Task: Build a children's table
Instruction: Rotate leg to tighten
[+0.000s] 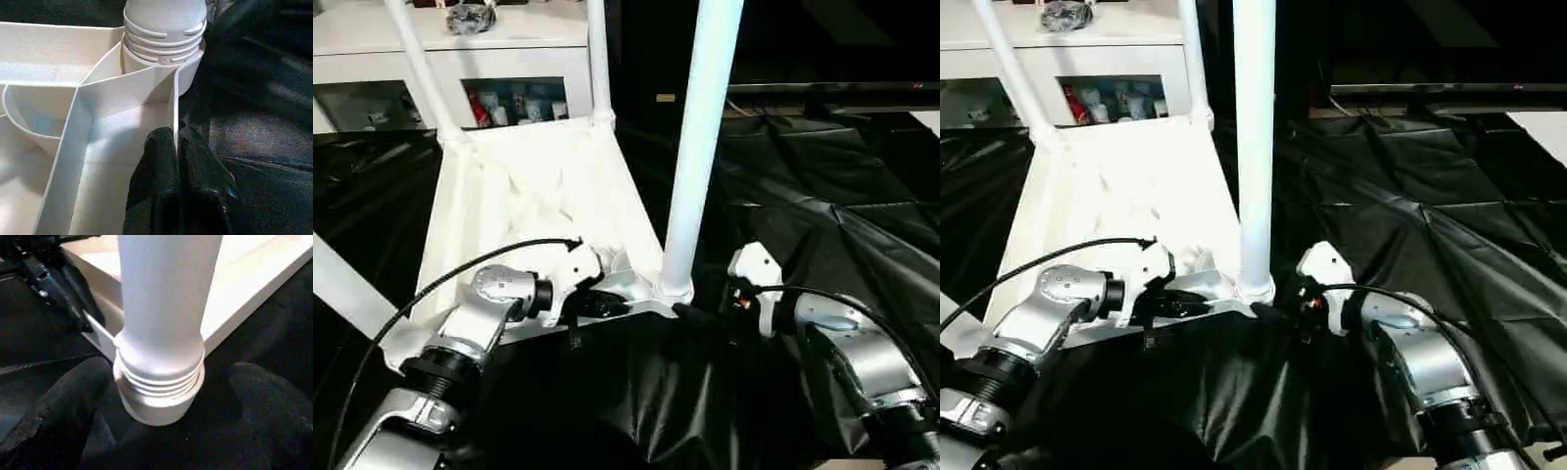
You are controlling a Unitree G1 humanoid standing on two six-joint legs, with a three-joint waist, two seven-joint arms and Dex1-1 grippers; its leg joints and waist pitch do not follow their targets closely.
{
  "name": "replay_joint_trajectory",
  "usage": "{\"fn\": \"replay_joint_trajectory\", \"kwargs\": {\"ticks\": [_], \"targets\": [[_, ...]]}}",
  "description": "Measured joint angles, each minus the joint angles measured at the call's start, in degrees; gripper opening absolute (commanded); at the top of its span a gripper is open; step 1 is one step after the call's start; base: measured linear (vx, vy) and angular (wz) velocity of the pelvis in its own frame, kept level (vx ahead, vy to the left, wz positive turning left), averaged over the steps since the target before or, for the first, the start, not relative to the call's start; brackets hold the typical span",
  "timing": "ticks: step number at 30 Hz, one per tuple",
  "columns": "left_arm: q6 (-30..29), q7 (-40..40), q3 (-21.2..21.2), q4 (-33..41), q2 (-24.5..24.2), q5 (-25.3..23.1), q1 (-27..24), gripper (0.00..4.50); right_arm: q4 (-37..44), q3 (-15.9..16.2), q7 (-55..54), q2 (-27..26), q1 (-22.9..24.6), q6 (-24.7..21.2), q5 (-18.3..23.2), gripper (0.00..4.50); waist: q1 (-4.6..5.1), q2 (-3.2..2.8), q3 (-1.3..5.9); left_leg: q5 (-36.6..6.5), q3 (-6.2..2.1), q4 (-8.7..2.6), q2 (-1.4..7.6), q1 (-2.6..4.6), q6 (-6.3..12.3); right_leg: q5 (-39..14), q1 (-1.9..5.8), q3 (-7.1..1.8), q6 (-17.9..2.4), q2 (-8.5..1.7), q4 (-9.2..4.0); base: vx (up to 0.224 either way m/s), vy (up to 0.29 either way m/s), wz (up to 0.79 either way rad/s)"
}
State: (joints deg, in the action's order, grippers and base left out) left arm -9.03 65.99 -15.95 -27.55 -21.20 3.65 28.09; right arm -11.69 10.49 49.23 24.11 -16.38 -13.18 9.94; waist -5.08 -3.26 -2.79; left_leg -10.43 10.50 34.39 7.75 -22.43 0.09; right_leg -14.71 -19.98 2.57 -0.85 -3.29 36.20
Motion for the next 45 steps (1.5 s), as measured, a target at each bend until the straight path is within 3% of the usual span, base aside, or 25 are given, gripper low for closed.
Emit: {"fn": "replay_joint_trajectory", "kwargs": {"ticks": [9,29,33,39,45], "targets": [[-0.13,0.08,0.31,0.38,-0.15,0.00,-0.32,0.00,-5.45,0.94,-0.57,-3.29,-3.95,0.51,-1.01,4.49,0.06,0.01,0.00,0.00,0.01,-0.05,0.00,0.00,0.00,0.00,-0.02,0.00,0.00,0.00,-0.01,0.000,0.000,0.00],[-0.63,-0.71,0.70,0.98,-0.68,-0.13,-0.46,0.00,-14.11,1.83,0.89,-7.24,-8.33,5.85,-1.63,2.82,0.25,0.28,-0.18,0.00,0.06,-0.14,0.04,0.04,-0.01,0.00,-0.07,0.00,0.00,0.00,-0.02,0.000,0.000,0.00],[-0.36,-5.87,1.15,-1.29,2.14,-1.61,1.24,0.00,-17.79,-0.06,-5.66,-10.18,-9.83,6.70,-2.40,2.77,0.34,0.35,-0.22,0.01,0.10,-0.18,0.05,0.14,-0.02,0.02,-0.06,0.00,0.00,-0.01,0.03,0.000,0.000,0.00],[-3.76,-19.13,1.98,-7.62,9.97,-4.04,7.00,0.00,-26.81,-4.95,-25.08,-17.82,-15.36,7.58,-5.08,2.75,0.53,0.34,-0.21,0.01,0.38,-0.21,0.06,0.12,-0.02,0.12,-0.17,-0.06,0.00,-0.12,-0.04,0.000,0.000,0.00],[-3.19,-23.62,2.34,-11.37,13.34,-5.58,9.60,0.00,-33.04,-5.85,-29.65,-18.72,-19.11,10.27,-6.21,2.75,-0.03,0.24,-0.15,-0.02,0.56,-0.23,0.06,0.00,0.11,0.09,-0.19,-0.05,0.04,-0.20,-0.24,0.000,0.000,0.00]]}}
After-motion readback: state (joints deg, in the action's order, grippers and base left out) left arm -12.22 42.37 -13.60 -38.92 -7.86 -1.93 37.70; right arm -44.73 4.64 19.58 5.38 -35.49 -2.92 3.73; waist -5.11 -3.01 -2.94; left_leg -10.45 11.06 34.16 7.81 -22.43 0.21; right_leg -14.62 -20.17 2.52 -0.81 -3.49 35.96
